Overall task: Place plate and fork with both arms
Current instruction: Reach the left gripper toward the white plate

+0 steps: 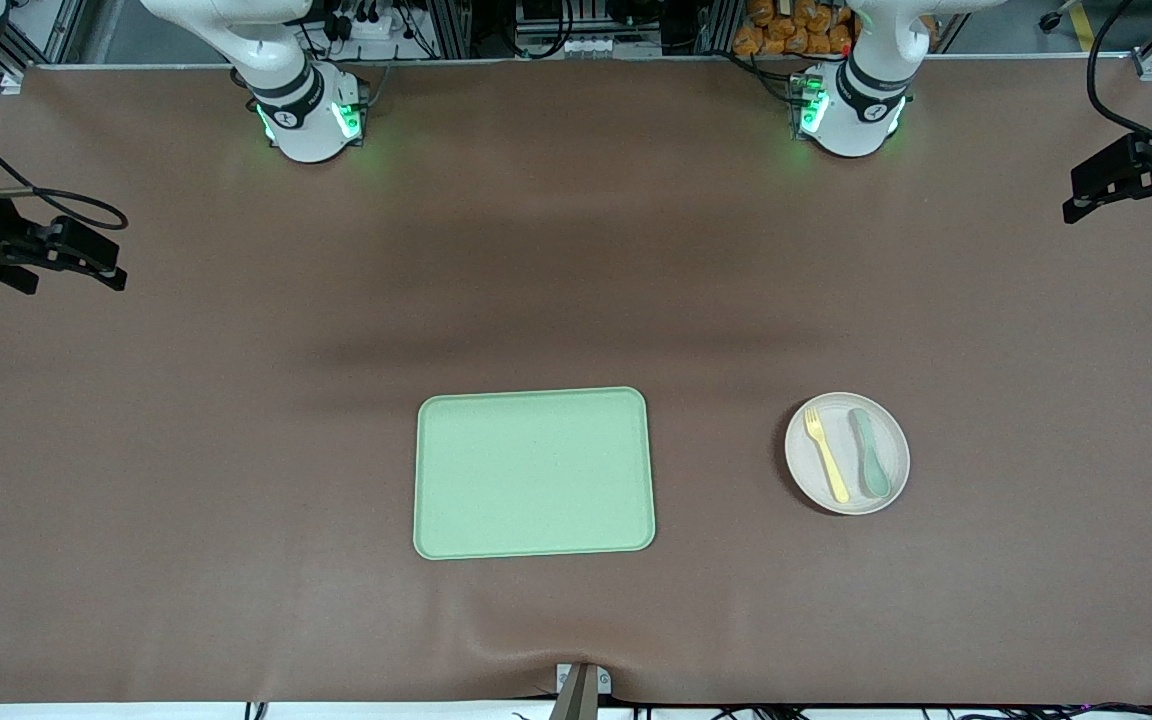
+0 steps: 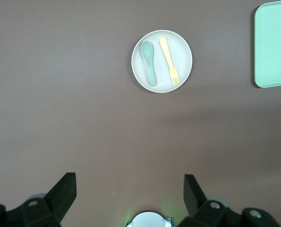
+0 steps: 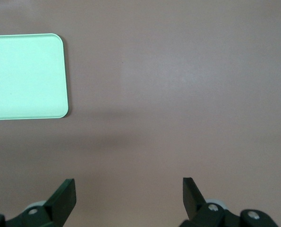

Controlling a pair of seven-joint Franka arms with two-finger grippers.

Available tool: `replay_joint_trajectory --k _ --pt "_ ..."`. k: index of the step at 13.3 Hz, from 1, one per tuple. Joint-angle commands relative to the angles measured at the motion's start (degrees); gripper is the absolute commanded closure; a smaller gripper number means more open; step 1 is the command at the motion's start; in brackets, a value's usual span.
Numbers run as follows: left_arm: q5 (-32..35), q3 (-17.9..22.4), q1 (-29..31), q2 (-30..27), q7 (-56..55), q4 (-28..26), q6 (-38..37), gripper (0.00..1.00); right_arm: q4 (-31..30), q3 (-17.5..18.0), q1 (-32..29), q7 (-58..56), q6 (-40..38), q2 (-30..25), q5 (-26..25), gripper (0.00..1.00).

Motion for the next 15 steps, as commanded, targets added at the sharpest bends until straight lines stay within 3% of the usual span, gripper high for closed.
replay_joint_trajectory --k 1,7,15 --pt "1.42 -0.92 0.8 -0.48 0.32 0.21 -0.93 0.0 0.59 0.24 -0.5 -0.82 -0.42 0.17 0.94 0.0" --pt "1.42 -0.48 0.89 2.67 -0.55 0.03 0.21 0.0 0.59 0.24 -0.76 -0.82 -0.42 0.09 0.94 0.0" --pt "0.63 -0.92 0.28 18.75 -0.73 -1.73 13.99 0.0 0.59 0.24 -0.59 -0.82 -0.51 0.09 0.94 0.0"
